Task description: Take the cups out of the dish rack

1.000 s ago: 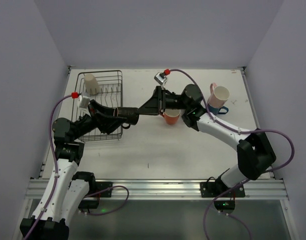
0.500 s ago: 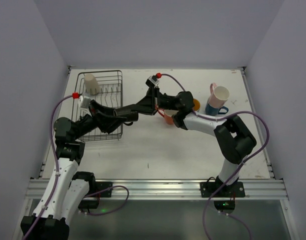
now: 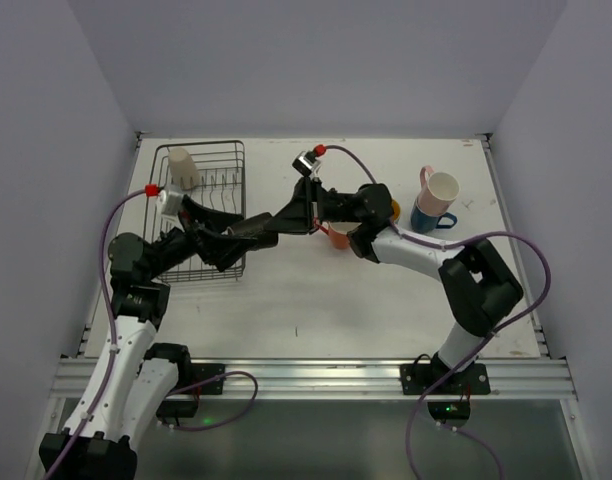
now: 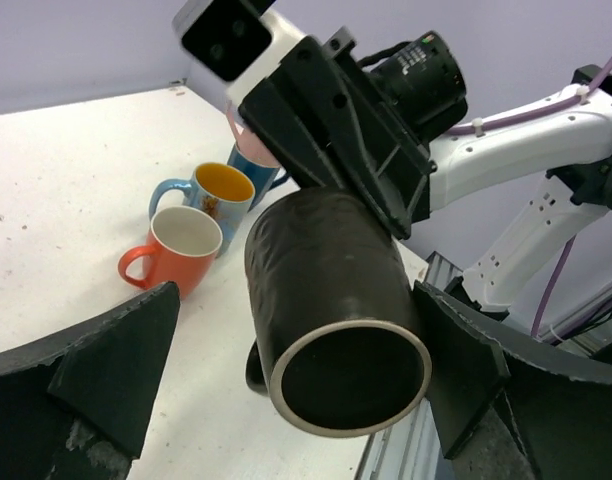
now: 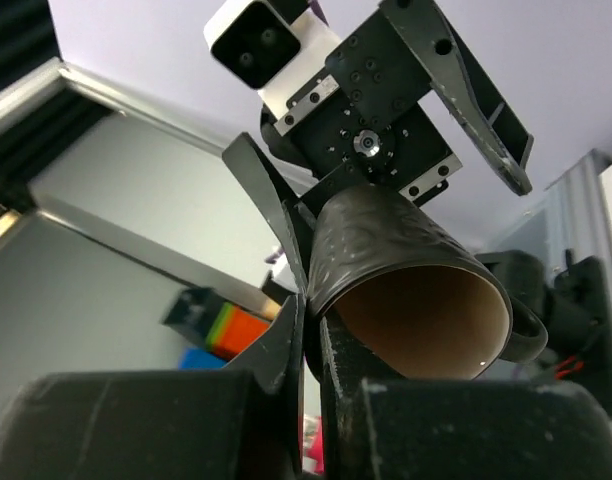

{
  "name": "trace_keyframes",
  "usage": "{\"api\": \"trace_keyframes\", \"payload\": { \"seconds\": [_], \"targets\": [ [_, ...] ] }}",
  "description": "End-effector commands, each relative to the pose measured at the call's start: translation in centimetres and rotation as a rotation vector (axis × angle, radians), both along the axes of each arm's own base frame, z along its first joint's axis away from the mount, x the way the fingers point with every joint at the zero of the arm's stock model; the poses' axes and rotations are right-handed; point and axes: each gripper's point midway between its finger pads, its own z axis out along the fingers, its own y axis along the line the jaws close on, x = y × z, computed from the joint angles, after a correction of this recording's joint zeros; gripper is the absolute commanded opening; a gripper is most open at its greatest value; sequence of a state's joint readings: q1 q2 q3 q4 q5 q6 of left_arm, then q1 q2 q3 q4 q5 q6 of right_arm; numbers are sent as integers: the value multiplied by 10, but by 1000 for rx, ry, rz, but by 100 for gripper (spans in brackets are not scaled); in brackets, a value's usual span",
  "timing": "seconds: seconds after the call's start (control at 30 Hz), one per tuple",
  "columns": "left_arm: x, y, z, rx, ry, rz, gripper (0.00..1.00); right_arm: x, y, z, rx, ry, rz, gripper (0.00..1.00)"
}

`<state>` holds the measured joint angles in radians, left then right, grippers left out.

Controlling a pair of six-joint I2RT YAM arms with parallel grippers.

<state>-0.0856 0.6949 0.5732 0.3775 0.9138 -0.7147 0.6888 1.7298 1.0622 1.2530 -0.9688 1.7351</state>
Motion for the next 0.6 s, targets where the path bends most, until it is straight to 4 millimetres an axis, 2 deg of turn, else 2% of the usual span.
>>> {"api": "trace_keyframes", "payload": {
  "seconds": [0.0, 0.1, 0.17, 0.2, 0.23, 0.27, 0.3, 0.33, 0.37, 0.4, 0.47, 0.5, 0.53, 0.57],
  "targets": [
    [6, 9, 28, -12, -54, 104, 100, -28, -19, 36, 87, -305, -48, 0],
    [14, 18, 32, -16, -15, 187, 100, -25, -22, 34, 51, -316, -79, 0],
    [26, 31, 33, -1, 25, 296, 100, -19, -26, 30, 16, -321, -112, 0],
    [32, 37, 32, 14, 46, 345, 100, -14, -26, 20, -41, -275, -119, 0],
    [39, 51, 32, 53, 70, 441, 100, -7, -27, 13, -75, -301, -153, 0],
    [42, 58, 35, 70, 70, 488, 100, -2, -31, 16, -100, -314, -208, 0],
    [52, 75, 35, 95, 75, 598, 100, 7, -31, -7, -221, -312, -246, 0],
    [53, 86, 39, 111, 93, 658, 100, 12, -33, -14, -281, -320, -283, 0],
    [56, 93, 42, 121, 96, 702, 100, 16, -38, -12, -322, -354, -339, 0],
    [64, 100, 40, 155, 103, 739, 100, 24, -44, -27, -424, -319, -397, 0],
    [73, 121, 42, 183, 156, 862, 100, 29, -55, -36, -501, -373, -456, 0],
    [89, 127, 26, 227, 228, 900, 100, 24, -66, -41, -572, -362, -474, 0],
    [93, 142, 27, 263, 272, 983, 100, 35, -77, -49, -646, -400, -544, 0],
    [99, 147, 21, 294, 304, 1008, 100, 36, -84, -52, -689, -411, -572, 0]
  ]
}}
